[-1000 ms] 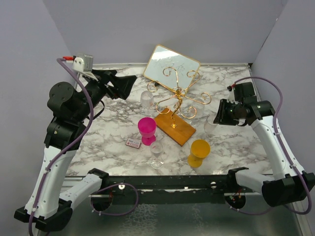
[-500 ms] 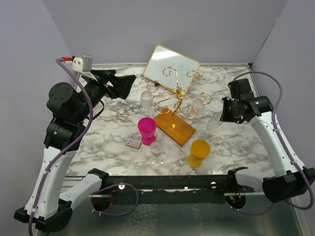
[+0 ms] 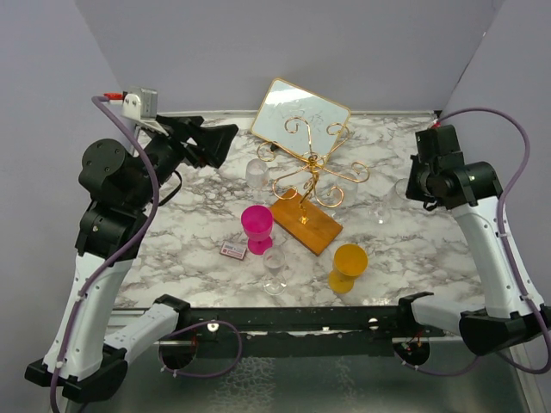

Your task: Place the wine glass upside down on the wine glass rack

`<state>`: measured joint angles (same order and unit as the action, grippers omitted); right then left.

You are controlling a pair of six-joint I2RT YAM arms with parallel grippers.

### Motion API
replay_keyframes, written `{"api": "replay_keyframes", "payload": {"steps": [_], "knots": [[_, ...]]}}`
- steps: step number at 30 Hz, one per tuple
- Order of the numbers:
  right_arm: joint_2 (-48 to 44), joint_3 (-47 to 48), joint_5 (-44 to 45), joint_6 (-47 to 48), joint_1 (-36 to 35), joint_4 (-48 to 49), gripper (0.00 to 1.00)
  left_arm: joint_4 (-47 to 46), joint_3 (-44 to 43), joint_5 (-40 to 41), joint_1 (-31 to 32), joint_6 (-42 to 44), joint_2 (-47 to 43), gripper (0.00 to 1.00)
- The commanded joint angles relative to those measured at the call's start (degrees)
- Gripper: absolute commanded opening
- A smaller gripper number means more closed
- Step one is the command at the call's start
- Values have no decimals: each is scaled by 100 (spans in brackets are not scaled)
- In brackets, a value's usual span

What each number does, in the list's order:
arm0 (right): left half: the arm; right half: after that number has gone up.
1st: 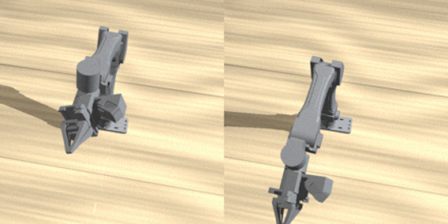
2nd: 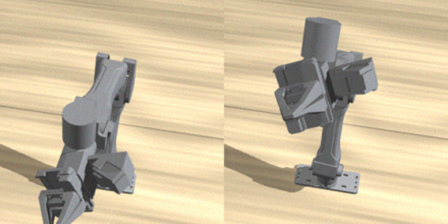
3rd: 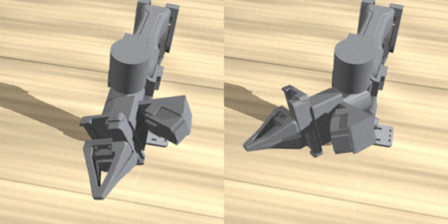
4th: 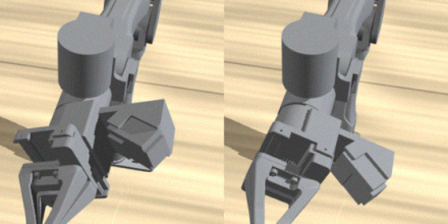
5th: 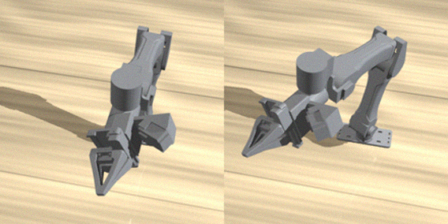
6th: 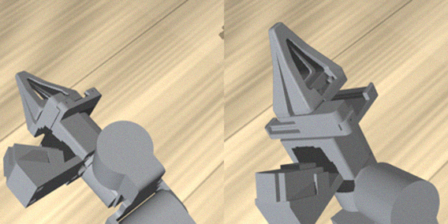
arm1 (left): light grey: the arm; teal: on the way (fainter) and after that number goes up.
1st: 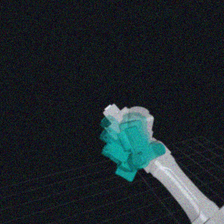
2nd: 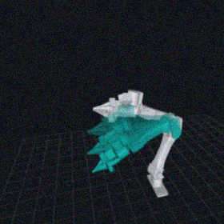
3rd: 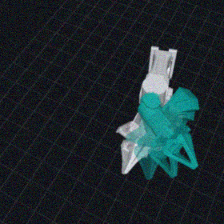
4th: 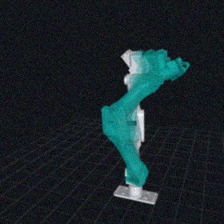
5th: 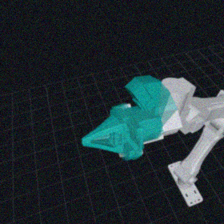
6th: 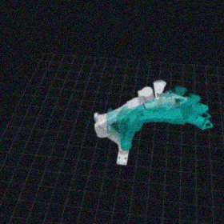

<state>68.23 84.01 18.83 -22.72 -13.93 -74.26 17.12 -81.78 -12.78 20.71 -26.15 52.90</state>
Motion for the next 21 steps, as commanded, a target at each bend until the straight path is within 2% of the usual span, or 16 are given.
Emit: {"api": "replay_keyframes", "payload": {"steps": [1, 11, 18, 21], "knots": [[-270, 533, 690, -368, -30, 315, 1, -191, -187, -274, 16, -287, 122, 99], [-974, 372, 141, -493, -32, 2727, 1, -363, -508, -777, 16, -955, 592, 99], [-1298, -76, -542, -881, -30, 4290, 1, -1185, -309, -1555, 25, -2540, 1081, 97], [-1342, -289, -886, -1116, -26, 4831, 1, -1394, -347, -1539, 179, -2893, 1354, 96]]}}
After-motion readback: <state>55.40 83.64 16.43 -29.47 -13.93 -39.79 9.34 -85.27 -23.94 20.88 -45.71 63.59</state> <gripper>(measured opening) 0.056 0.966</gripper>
